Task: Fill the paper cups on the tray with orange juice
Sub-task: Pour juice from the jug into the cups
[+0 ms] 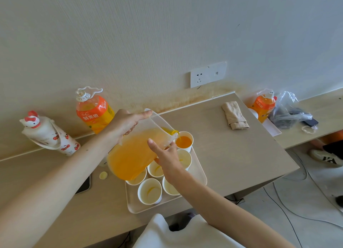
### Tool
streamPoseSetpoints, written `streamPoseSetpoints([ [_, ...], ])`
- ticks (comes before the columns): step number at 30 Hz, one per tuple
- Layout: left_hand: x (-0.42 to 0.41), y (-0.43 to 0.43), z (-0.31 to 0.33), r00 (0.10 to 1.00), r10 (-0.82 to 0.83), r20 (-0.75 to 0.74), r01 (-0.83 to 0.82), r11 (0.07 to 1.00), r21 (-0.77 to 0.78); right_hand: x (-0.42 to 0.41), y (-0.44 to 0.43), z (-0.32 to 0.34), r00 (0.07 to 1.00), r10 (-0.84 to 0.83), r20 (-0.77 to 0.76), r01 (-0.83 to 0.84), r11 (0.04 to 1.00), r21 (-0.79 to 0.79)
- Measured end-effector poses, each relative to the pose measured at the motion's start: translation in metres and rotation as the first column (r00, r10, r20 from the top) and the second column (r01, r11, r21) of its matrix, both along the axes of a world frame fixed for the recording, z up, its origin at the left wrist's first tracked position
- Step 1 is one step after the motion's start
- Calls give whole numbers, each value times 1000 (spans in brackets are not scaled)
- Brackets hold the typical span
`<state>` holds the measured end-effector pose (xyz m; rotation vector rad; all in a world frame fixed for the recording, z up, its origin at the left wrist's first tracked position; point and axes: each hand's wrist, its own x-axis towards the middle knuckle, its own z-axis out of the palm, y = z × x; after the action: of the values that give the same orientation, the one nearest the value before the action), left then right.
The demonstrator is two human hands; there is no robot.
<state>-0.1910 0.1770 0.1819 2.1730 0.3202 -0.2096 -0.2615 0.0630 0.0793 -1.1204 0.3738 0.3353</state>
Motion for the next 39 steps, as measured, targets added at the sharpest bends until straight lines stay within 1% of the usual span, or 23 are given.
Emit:
streamPoseSetpoints([
  [13,0,-2,0,1000,5,-1,-5,1000,11,0,-1,3,1000,-16,0,16,1000,-14],
  [24,-1,-3,1,1000,7,-2,-7,999,38,1,0,2,1000,-23,0,23,1000,7],
  [39,1,-4,2,1000,-1,2,1,1000,19,2,-2,1,1000,-25,-1,25,1000,12],
])
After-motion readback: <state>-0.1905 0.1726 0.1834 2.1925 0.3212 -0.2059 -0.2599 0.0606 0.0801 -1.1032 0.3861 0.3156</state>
